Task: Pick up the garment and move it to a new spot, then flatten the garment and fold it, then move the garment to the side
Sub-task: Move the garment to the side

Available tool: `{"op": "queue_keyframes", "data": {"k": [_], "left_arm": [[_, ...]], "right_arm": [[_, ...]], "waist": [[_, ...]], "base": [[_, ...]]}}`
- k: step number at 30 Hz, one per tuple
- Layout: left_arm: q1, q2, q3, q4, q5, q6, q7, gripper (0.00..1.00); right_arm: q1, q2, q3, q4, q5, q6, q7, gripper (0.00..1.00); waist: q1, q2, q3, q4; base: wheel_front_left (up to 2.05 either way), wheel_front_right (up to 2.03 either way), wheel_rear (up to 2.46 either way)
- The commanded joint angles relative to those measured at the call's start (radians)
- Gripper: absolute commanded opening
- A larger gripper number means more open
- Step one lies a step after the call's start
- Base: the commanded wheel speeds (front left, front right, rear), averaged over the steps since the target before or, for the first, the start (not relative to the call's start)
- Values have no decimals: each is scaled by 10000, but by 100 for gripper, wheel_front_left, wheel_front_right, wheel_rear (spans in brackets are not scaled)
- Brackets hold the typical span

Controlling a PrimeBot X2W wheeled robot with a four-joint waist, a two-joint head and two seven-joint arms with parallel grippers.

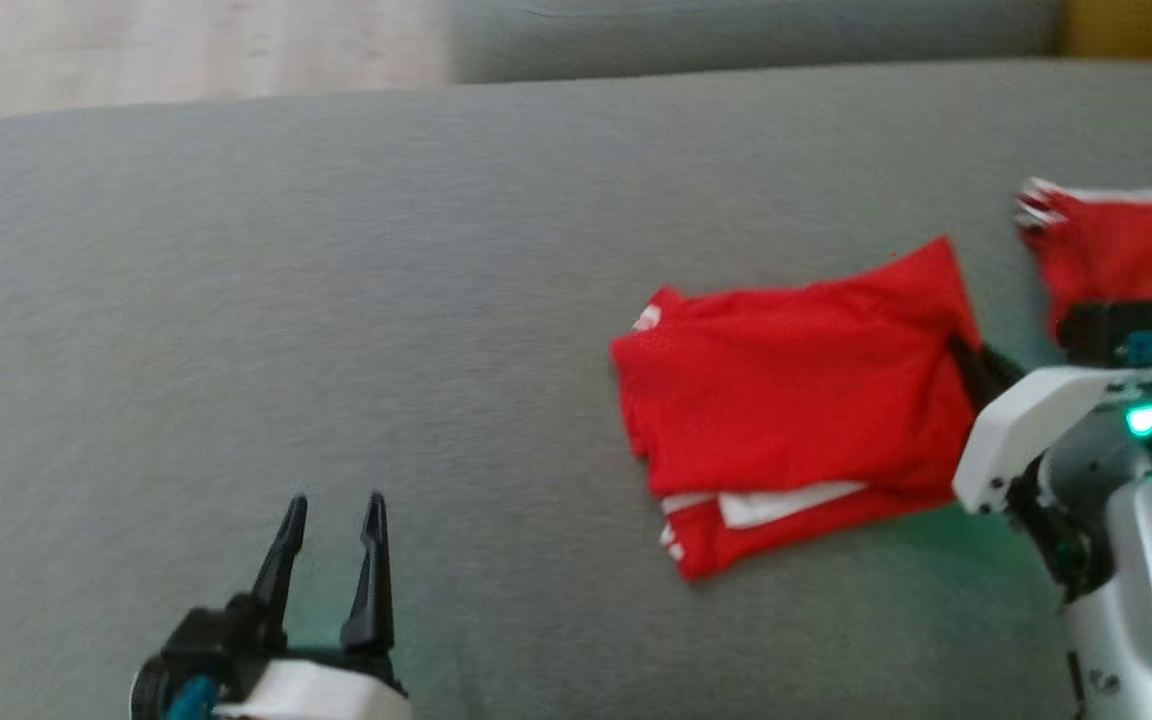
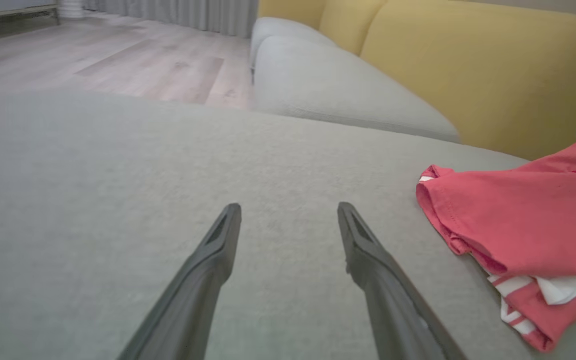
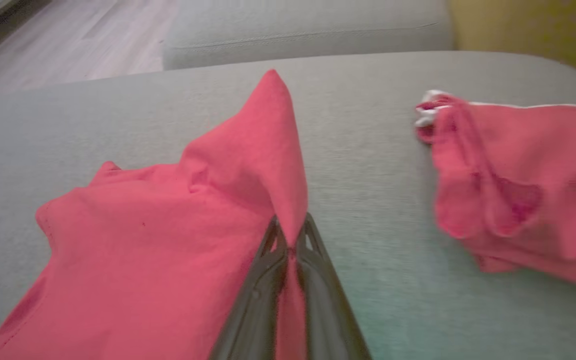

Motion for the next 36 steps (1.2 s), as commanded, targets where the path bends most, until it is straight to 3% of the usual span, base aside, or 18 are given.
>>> {"op": "queue_keyframes", "data": {"k": [1, 7, 13, 24, 36], "left_arm": [[-489, 82, 359, -308, 97, -17, -107, 100], [-887, 266, 294, -452, 285, -25, 115, 100], [-1043, 410, 254, -510, 352, 4, 310, 100], [-952, 443, 297, -481, 257, 84, 323, 100], [-884, 402, 321, -503, 217, 80, 210, 100]], "right_arm": [[-434, -162, 149, -474, -52, -7, -115, 0], [-591, -210, -47, -1034, 104, -7, -212, 0], [-766, 49, 169, -835, 67, -7, -422, 0], [-2765, 203, 484, 160, -201, -7, -376, 0], [-4871, -736, -620, 1921, -1055, -7, -370, 0]], "waist": [[-1, 0, 424, -984], [-1, 0, 845, -2362], [-1, 0, 891, -2981], [-1, 0, 611, -2496], [-1, 0, 673, -1889]], "base": [[0, 0, 0], [0, 0, 0], [0, 0, 0], [0, 0, 0], [0, 0, 0]]}}
